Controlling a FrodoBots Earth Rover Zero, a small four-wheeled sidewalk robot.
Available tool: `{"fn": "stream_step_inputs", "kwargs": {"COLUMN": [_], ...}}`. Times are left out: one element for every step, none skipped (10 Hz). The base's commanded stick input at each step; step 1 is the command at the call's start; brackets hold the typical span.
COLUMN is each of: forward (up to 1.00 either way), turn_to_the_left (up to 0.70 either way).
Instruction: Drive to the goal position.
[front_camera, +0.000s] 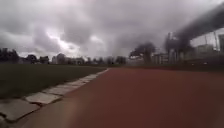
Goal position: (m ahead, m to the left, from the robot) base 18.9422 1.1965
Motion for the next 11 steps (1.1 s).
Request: {"fn": "stream_step_inputs", "kwargs": {"forward": [0.7,0.7,0.7,0.7,0.7,0.7,0.7,0.7,0.7,0.7,0.7], "turn_to_the_left": [0.0,0.0,0.0,0.0,0.0,0.0,0.0,0.0,0.0,0.0,0.0]}}
